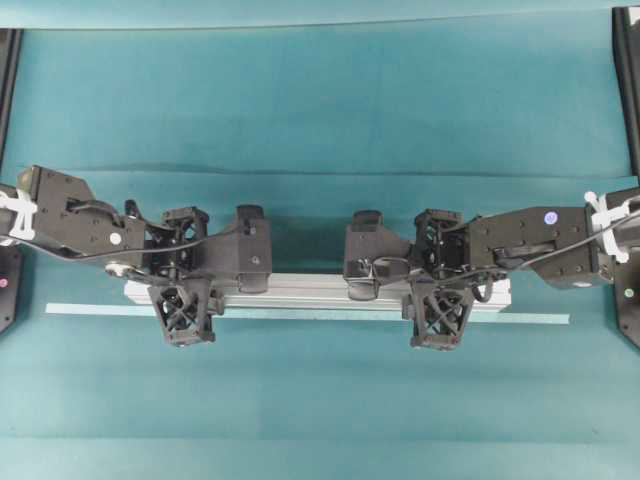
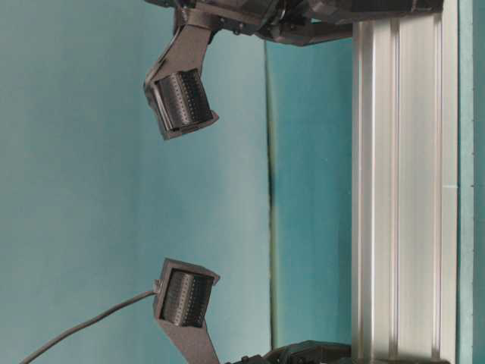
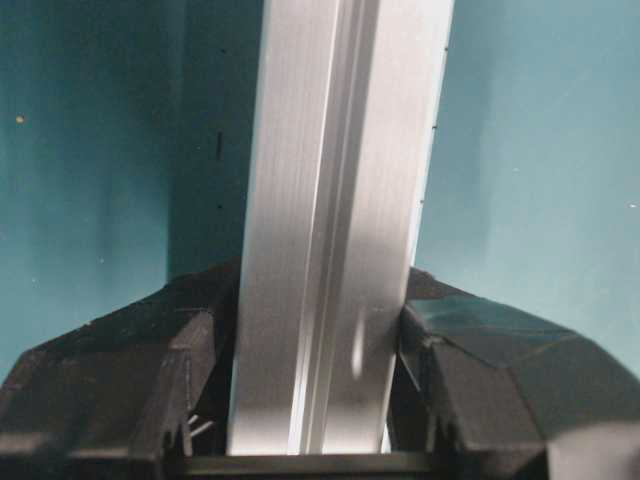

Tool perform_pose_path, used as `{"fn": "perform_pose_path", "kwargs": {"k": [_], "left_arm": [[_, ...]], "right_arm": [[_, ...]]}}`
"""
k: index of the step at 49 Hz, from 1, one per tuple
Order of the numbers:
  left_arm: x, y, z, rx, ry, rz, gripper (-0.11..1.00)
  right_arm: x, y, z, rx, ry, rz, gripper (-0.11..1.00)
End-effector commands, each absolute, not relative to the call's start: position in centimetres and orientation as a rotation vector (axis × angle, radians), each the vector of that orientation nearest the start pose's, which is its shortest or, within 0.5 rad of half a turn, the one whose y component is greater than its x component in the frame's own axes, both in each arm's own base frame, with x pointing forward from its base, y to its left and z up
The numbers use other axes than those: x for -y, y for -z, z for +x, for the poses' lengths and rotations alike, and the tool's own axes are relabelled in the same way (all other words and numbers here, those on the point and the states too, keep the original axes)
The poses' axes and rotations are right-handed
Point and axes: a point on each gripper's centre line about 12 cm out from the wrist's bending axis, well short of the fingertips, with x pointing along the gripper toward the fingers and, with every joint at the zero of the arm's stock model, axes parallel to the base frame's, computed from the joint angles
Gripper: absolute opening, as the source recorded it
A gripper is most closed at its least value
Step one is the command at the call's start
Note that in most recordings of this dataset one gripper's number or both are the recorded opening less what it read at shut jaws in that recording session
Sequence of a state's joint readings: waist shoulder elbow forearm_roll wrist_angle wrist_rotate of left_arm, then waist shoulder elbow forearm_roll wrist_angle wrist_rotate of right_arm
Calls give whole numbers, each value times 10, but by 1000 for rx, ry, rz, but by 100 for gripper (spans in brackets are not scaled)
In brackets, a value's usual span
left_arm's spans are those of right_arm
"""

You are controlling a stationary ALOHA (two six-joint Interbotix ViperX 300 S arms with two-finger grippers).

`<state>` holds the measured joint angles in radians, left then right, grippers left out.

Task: Lift the metal rail with both hands.
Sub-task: 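Set the rail down beside the blue strip, holding with both grippers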

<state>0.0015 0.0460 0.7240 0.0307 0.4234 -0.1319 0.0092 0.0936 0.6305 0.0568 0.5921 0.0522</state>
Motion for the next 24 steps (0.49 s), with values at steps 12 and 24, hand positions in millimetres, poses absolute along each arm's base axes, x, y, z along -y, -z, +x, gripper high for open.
{"fn": "perform_pose_path", "kwargs": {"k": [12, 24], "left_arm": [[2, -107, 334, -1176, -81, -106, 37], [3, -105, 332, -1182, -81, -109, 55]], "right_arm": [[-12, -101, 341, -1327, 24, 98, 90], [-11, -102, 342, -1321, 26, 101, 90]]}}
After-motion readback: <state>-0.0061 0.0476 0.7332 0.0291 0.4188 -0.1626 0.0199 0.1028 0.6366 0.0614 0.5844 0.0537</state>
